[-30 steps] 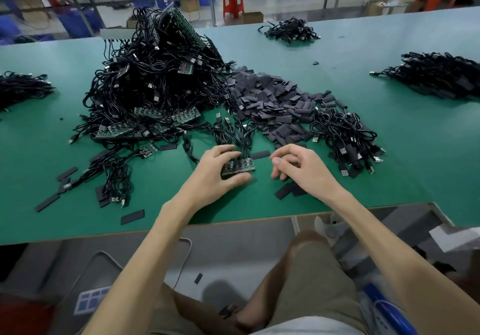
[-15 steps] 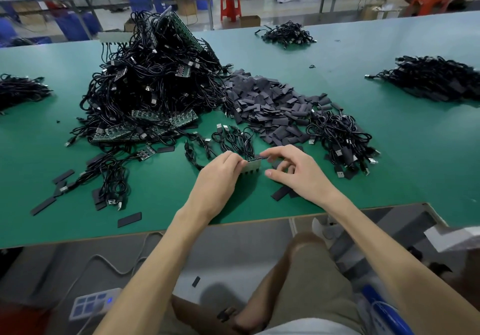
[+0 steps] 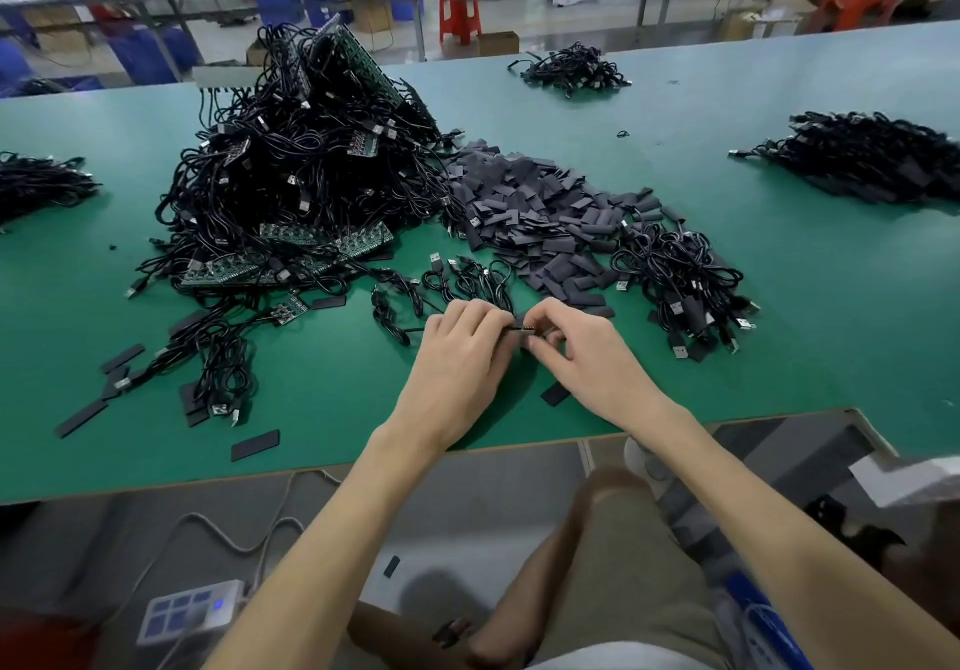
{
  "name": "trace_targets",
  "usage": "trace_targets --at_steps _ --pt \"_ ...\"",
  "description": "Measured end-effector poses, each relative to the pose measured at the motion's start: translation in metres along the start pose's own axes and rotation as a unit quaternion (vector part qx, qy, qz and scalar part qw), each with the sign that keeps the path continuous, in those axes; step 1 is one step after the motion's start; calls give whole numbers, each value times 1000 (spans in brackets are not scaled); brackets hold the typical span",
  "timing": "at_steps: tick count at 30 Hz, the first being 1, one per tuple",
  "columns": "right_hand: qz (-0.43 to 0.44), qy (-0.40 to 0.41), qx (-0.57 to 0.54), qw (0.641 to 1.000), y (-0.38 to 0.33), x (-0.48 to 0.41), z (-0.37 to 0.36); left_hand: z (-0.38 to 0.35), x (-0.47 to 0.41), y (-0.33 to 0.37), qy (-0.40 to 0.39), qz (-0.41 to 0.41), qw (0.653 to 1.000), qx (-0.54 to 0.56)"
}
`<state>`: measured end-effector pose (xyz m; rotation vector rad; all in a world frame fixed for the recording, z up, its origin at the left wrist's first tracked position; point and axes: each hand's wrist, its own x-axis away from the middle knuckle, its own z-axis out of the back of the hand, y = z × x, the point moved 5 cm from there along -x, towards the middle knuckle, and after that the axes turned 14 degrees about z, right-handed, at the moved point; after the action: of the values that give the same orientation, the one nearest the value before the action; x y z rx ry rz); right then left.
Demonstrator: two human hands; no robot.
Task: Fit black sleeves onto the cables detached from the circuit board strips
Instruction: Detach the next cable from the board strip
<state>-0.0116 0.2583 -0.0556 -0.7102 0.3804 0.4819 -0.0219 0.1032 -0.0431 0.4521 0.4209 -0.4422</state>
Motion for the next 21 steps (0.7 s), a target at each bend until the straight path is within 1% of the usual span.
trace_targets --at_steps 6,11,15,21 --pt "26 -2 45 999 -8 1 0 -4 1 3 50 13 998 -27" --pt "33 8 39 999 -12 0 3 -5 0 2 36 36 999 0" --pt "26 1 5 1000 -12 1 4 -1 1 2 27 30 999 7" --pt "20 -3 1 1000 -8 3 1 2 2 3 35 24 999 3"
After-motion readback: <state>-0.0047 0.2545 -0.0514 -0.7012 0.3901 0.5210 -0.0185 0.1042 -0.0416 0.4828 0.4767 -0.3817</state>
